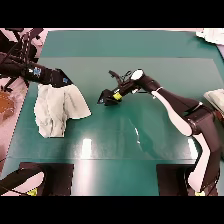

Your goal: Fold the shirts.

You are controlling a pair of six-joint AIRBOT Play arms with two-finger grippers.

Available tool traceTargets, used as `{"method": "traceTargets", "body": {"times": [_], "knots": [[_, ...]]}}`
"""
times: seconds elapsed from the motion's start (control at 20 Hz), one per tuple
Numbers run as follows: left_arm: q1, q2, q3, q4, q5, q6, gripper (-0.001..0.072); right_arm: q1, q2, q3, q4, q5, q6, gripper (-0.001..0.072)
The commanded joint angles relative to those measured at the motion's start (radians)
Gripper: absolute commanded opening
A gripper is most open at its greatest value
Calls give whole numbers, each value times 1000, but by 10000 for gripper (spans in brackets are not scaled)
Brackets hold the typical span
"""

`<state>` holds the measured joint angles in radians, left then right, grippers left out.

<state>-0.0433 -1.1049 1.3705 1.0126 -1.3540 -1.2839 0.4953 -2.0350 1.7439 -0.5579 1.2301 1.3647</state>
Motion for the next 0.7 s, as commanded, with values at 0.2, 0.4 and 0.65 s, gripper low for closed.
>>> {"method": "traceTargets", "body": {"times": [0.2,0.4,0.65], "knots": [[0,32,12,143,31,-36,607,99,-161,246,-48,-29,50,591],[0,40,12,151,31,-56,607,130,-205,299,-90,-69,69,591],[0,40,12,151,22,-79,607,166,-247,299,-23,-106,98,590]]}}
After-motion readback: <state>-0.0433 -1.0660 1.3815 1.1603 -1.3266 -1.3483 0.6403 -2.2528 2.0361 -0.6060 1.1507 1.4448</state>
